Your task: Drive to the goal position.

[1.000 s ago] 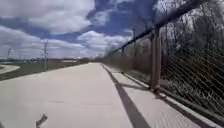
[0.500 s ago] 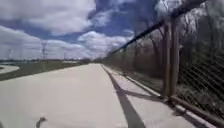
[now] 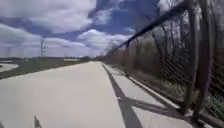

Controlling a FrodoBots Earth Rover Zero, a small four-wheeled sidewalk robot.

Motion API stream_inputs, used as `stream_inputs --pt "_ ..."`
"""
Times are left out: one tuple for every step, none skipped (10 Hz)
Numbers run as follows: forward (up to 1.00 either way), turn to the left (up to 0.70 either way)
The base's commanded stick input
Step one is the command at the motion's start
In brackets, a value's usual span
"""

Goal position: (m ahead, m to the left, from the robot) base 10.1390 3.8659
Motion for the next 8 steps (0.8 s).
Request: stream_inputs --pt "1.0 0.0" --pt "1.0 0.0" --pt "1.0 0.19" --pt "1.0 0.27" --pt "1.0 0.27" --pt "1.0 0.0" --pt "1.0 0.0" --pt "1.0 0.0"
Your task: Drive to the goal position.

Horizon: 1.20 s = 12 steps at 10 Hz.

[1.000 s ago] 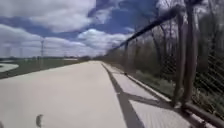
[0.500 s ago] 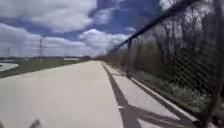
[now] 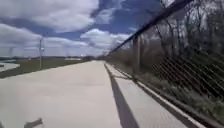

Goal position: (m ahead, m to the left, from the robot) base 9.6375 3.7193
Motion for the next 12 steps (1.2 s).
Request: stream_inputs --pt "1.0 0.0" --pt "1.0 0.0" --pt "1.0 0.0" --pt "1.0 0.0" --pt "1.0 0.23" --pt "1.0 0.0" --pt "1.0 0.0" --pt "1.0 0.0" --pt "1.0 0.0" --pt "1.0 0.0" --pt "1.0 0.0" --pt "1.0 0.0"
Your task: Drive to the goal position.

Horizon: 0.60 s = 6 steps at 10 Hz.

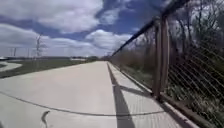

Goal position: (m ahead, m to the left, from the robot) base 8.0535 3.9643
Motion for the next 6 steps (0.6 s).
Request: stream_inputs --pt "1.0 0.0" --pt "1.0 0.0" --pt "1.0 0.0" --pt "1.0 0.0" --pt "1.0 0.0" --pt "1.0 0.0"
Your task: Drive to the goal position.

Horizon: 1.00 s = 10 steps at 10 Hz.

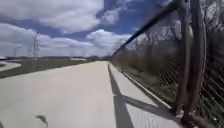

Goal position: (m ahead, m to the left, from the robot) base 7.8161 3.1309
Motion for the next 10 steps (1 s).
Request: stream_inputs --pt "1.0 0.1" --pt "1.0 0.2" --pt "1.0 0.03" --pt "1.0 0.0" --pt "1.0 0.0" --pt "1.0 0.0" --pt "1.0 0.0" --pt "1.0 0.03" --pt "1.0 0.15" --pt "1.0 0.27"
